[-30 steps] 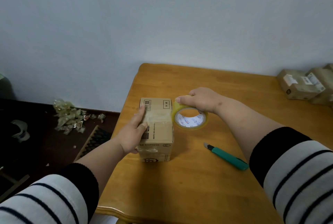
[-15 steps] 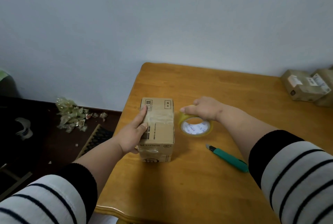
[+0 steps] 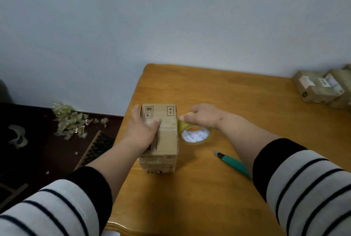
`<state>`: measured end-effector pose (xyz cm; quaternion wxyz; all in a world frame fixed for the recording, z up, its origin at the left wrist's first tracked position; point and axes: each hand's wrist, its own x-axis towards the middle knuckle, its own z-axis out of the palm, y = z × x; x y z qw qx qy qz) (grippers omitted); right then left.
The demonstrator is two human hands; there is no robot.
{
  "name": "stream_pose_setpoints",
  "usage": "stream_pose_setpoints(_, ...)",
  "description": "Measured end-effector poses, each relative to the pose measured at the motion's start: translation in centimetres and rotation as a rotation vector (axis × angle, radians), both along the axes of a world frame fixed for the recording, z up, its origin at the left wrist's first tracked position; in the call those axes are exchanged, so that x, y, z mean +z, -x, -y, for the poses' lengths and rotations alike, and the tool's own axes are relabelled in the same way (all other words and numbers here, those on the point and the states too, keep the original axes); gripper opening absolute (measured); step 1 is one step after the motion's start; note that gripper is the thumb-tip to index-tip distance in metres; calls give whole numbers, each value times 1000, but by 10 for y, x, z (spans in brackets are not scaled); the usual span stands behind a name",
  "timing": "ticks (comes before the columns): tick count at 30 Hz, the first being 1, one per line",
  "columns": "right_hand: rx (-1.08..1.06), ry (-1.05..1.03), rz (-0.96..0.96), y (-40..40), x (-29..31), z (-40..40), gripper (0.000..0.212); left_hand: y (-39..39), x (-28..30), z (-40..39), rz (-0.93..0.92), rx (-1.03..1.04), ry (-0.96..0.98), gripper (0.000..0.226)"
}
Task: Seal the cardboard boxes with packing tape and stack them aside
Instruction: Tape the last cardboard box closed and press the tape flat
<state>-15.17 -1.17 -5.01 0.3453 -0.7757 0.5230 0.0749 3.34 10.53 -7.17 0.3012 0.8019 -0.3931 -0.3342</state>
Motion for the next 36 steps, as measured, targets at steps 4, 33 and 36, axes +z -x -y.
stream_pose_setpoints(4,-34,-48,42,4,-4,-3,83,-4,-4,-2,81,-158,-103,116)
stream_pose_setpoints(33,-364,-752,935,-14,10,-19,36,-47,-28,-21,-649,36,12,94)
stream_pose_setpoints(36,-260,-667,644,-34,-3,-31,7,-44,-54,-36,-518,-48,-107,79)
